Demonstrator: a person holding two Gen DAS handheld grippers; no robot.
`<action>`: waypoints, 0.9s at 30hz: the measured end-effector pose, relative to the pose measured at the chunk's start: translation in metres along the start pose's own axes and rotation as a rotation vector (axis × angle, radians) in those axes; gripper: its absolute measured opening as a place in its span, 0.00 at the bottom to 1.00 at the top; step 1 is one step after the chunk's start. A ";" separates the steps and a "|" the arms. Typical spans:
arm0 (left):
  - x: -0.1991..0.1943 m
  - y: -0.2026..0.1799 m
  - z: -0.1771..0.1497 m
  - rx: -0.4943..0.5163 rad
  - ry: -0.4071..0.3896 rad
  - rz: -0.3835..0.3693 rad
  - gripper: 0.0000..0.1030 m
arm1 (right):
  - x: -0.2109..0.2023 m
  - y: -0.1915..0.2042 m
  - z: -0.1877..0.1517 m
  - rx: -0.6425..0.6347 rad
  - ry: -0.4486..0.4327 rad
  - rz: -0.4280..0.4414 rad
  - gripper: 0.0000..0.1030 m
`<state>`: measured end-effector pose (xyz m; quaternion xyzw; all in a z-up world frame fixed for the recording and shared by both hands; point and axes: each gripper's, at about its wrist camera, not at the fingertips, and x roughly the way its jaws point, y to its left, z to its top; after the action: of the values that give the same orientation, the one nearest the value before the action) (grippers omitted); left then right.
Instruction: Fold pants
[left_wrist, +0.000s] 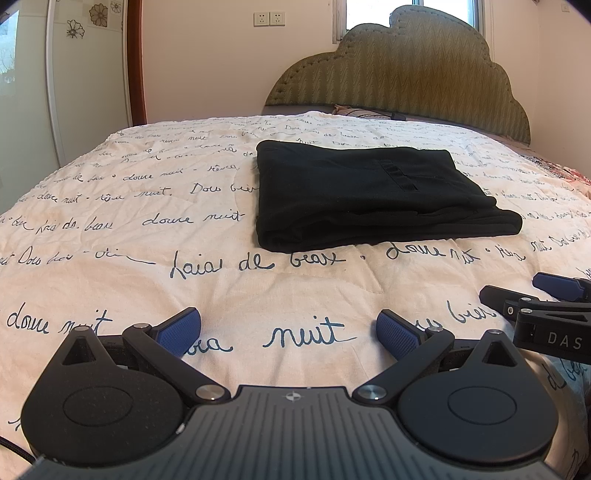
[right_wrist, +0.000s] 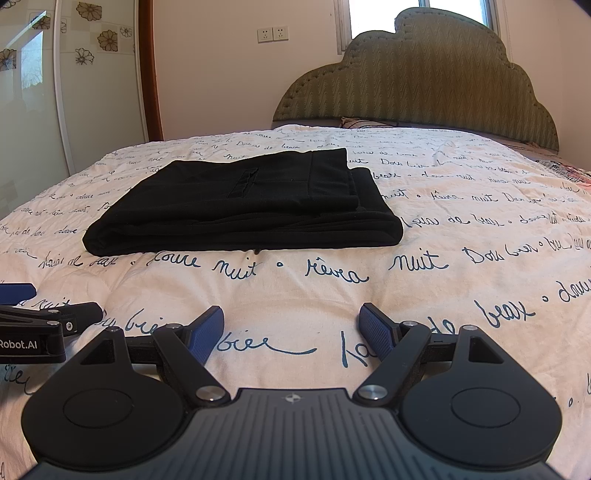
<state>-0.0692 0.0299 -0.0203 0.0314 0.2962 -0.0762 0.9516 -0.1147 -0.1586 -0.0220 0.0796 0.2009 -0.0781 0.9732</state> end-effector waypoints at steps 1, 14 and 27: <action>0.000 0.000 0.001 0.003 0.002 0.001 1.00 | 0.000 0.000 0.000 0.000 0.000 0.000 0.78; -0.004 -0.010 0.003 0.001 0.024 0.070 1.00 | -0.001 0.001 0.001 0.003 -0.001 0.002 0.78; -0.003 -0.007 0.002 -0.002 0.028 0.058 1.00 | 0.000 0.001 0.001 0.003 -0.002 -0.001 0.78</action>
<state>-0.0719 0.0228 -0.0175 0.0399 0.3084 -0.0479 0.9492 -0.1145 -0.1577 -0.0211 0.0808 0.2000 -0.0789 0.9733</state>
